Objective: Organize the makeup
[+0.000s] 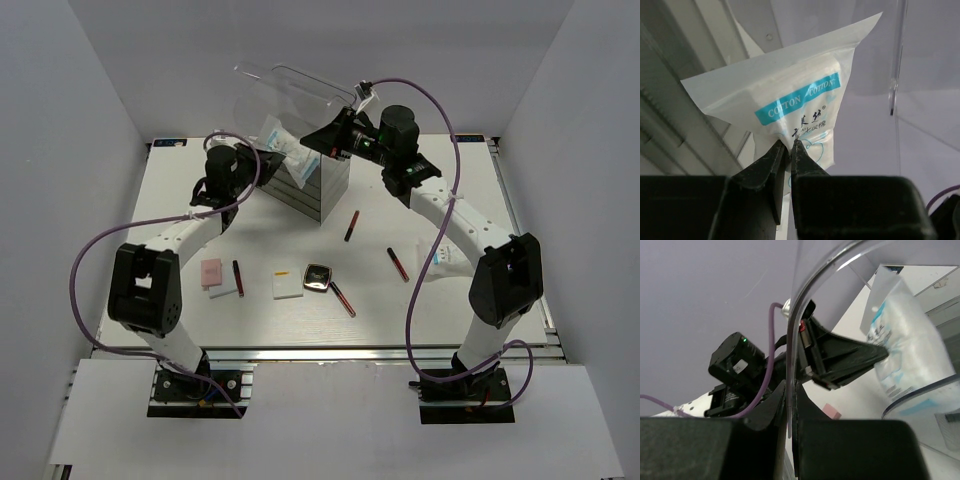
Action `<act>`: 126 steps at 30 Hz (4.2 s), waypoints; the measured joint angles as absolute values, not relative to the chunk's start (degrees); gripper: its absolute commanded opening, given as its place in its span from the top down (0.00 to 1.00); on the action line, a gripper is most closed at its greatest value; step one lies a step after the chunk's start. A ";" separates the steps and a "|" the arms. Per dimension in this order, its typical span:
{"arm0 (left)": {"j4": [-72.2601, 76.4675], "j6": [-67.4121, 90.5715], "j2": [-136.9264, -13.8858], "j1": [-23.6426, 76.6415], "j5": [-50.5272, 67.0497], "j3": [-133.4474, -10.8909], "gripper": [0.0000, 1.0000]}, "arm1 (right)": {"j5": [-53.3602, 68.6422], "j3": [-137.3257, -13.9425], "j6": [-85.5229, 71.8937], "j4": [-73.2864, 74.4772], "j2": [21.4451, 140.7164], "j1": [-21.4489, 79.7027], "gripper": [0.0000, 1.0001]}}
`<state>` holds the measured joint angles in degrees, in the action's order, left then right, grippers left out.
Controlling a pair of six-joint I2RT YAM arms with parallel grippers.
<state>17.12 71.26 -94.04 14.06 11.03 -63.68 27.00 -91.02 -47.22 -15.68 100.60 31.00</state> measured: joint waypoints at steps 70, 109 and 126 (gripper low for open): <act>15.88 -1.32 -120.64 53.60 13.78 -79.24 0.02 | 35.40 -104.81 -43.83 3.11 103.59 29.15 1.00; 6.63 47.70 -142.32 48.42 29.91 -106.52 0.24 | 37.93 -100.36 -44.66 -2.61 103.04 28.60 1.00; 5.15 51.75 -145.97 51.57 30.46 -109.51 0.92 | 37.89 -99.46 -44.93 -3.57 102.78 28.58 1.00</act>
<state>5.15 51.75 -145.97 51.57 30.46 -109.51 37.89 -99.46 -44.93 -3.57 102.78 28.58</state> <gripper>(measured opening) 0.226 0.078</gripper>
